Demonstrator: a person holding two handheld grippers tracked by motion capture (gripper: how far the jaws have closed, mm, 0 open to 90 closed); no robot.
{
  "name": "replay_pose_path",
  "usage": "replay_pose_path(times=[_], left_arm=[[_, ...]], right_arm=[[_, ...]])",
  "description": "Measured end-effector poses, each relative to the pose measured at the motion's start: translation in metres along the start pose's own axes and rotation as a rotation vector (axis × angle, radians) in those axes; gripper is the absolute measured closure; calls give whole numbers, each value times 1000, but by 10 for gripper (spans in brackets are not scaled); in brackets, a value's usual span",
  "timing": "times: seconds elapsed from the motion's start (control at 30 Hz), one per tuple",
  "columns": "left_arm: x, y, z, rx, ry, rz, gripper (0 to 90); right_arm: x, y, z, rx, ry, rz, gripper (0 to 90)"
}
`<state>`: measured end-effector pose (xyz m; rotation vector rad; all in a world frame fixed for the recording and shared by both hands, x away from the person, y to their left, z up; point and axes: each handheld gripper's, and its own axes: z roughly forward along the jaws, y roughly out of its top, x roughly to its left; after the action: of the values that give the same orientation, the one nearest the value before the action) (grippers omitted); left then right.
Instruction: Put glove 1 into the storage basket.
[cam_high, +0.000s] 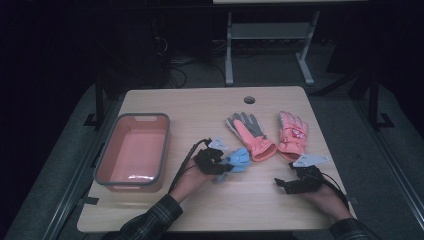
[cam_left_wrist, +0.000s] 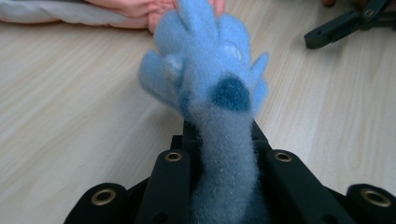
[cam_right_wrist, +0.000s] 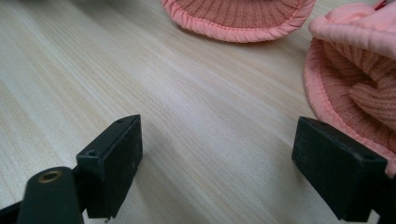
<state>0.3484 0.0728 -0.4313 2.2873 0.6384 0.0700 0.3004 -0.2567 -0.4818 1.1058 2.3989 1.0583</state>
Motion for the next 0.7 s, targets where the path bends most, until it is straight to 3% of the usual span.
replay_pose_path(times=[0.37, 0.7], left_arm=[[15, 4, -49, -11, 25, -63, 770], [28, 4, -90, -45, 86, -108, 770]], right_arm=[[0, 0, 0, 1, -1, 0, 154], [0, 0, 0, 0, -2, 2, 151]])
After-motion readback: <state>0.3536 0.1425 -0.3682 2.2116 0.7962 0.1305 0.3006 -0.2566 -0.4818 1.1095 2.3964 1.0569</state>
